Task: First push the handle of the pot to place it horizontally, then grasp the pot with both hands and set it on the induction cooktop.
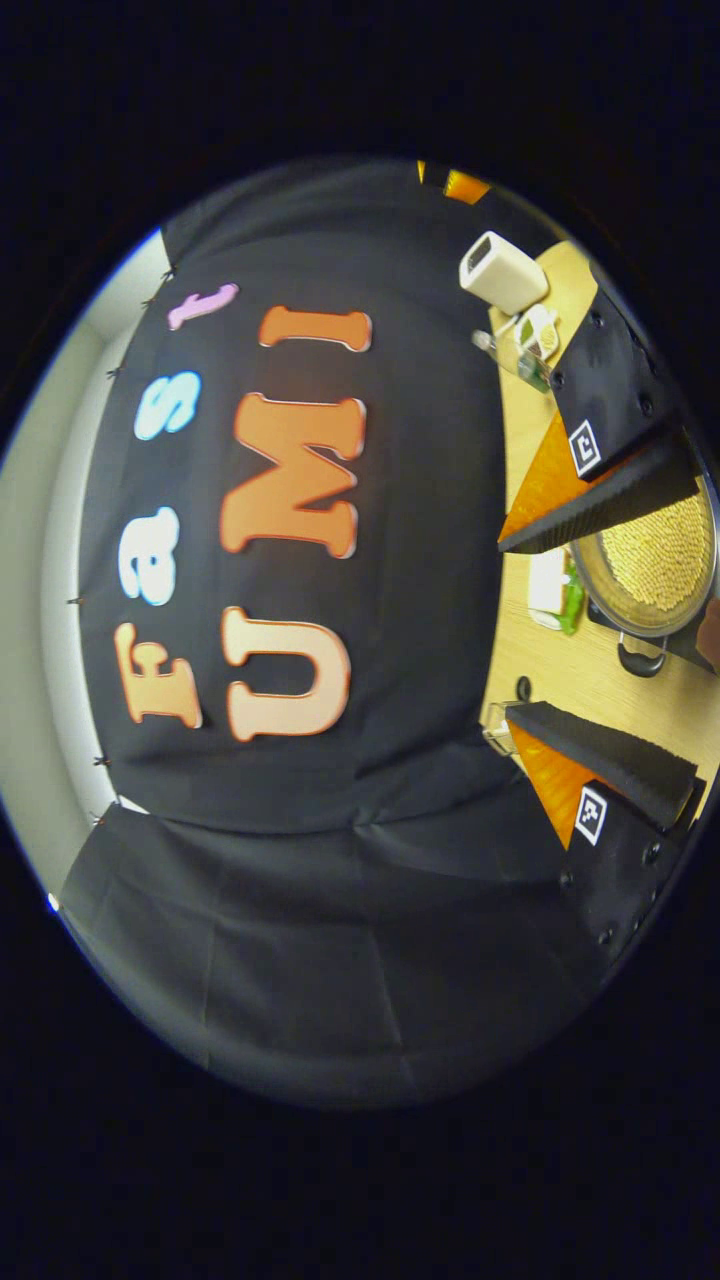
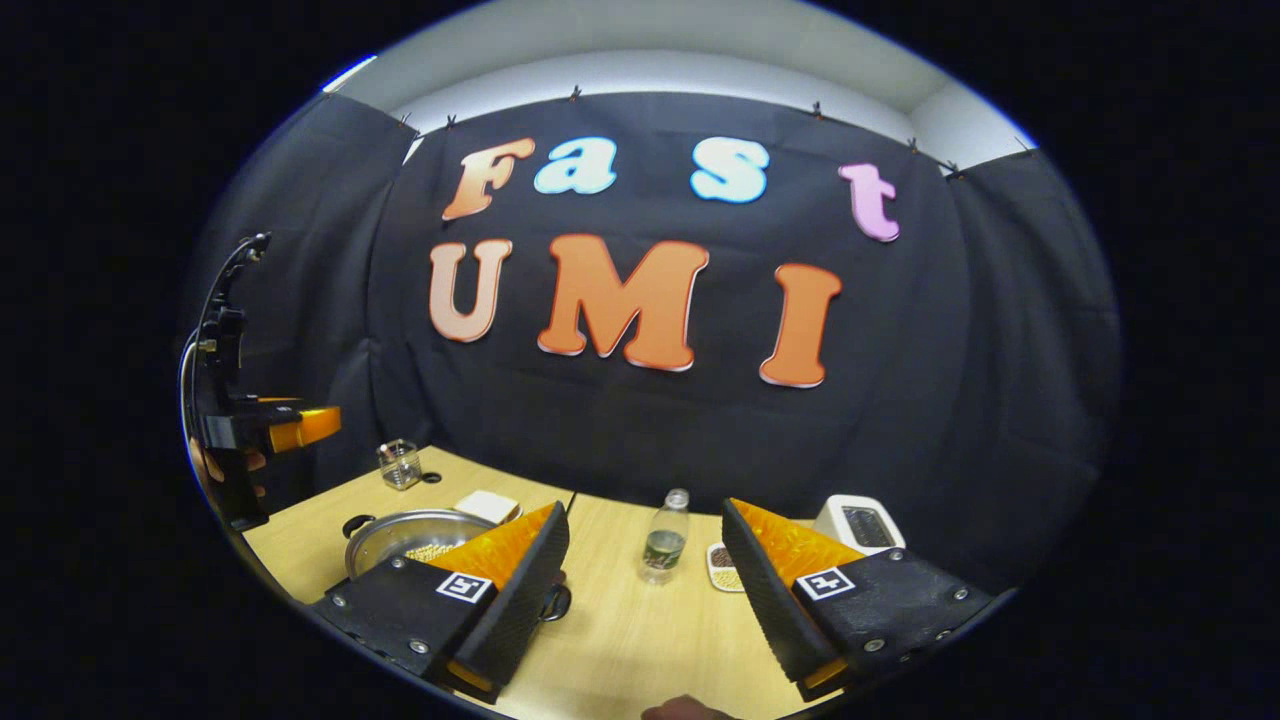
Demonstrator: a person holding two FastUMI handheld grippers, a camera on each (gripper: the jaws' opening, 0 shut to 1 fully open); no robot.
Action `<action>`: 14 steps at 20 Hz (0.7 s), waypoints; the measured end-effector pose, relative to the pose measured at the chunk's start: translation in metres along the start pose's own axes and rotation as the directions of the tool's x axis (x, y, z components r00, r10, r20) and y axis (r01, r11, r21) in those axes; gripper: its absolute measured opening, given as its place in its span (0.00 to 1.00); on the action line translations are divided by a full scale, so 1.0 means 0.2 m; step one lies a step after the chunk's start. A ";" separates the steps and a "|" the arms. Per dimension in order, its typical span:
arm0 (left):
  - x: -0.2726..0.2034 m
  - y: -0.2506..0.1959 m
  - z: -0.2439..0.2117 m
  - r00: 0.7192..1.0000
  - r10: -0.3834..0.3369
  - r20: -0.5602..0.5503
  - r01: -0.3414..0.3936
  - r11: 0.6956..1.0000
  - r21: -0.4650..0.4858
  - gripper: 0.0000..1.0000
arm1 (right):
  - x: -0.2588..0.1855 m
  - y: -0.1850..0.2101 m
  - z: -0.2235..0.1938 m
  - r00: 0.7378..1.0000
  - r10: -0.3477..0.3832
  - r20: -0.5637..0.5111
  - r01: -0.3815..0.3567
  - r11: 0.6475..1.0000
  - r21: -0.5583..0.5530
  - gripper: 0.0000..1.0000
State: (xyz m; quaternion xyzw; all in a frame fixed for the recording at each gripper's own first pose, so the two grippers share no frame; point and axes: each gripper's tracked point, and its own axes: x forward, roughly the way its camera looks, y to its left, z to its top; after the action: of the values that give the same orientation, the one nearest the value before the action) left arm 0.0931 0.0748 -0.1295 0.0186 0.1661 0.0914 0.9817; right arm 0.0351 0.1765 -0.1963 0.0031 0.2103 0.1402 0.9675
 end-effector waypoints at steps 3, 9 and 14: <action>-0.21 -0.01 0.34 0.990 0.010 0.140 -0.008 1.000 -0.014 1.00 | -0.16 -0.20 0.21 0.993 -0.059 0.100 0.061 0.998 -0.019 0.95; -0.55 0.00 0.85 0.947 0.011 0.322 0.010 0.998 -0.063 1.00 | -0.44 -0.48 0.55 0.966 -0.154 0.210 0.168 0.984 -0.055 0.95; -0.75 0.10 1.14 0.893 0.039 0.449 -0.003 0.997 -0.081 0.98 | -0.63 -0.52 0.76 0.943 -0.173 0.286 0.203 0.976 -0.079 0.95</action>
State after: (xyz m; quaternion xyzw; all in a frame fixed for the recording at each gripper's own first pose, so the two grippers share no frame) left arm 0.0260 0.0646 0.1356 0.0023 -0.0694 0.1016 0.9924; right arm 0.0160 0.0511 -0.0129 -0.0496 0.0642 0.0564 0.9951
